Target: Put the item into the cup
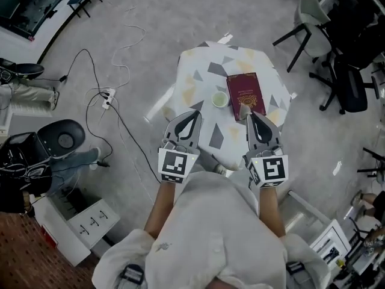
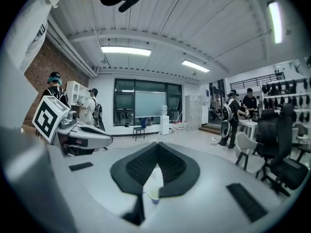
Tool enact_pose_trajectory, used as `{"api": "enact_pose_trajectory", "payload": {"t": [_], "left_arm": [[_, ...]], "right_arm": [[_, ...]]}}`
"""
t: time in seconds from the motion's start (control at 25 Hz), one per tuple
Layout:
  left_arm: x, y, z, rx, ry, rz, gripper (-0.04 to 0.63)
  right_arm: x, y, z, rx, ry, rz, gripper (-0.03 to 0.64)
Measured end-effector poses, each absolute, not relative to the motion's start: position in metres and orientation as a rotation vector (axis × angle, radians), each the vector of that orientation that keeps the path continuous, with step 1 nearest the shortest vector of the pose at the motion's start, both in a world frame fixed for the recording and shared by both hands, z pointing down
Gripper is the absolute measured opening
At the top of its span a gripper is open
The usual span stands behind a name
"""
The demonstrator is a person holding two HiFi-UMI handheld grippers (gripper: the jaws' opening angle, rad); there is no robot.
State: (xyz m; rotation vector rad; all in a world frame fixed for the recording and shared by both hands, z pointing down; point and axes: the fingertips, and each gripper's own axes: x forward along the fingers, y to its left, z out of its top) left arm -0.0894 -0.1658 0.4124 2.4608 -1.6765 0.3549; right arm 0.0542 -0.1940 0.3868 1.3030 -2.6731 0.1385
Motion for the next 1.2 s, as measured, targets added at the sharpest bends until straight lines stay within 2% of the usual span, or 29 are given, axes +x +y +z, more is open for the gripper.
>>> {"api": "enact_pose_trajectory", "payload": {"t": [0.4,1.2], "left_arm": [[-0.113,-0.216,0.446,2.540,-1.444,0.359,0.014],[-0.103,-0.250,0.513,2.586,-1.082,0.432,0.014]], "right_arm": [[0.030,-0.223,0.415,1.442,-2.504,0.202,0.006],[0.017,-0.233,0.499,1.497,-2.256,0.403,0.006]]}}
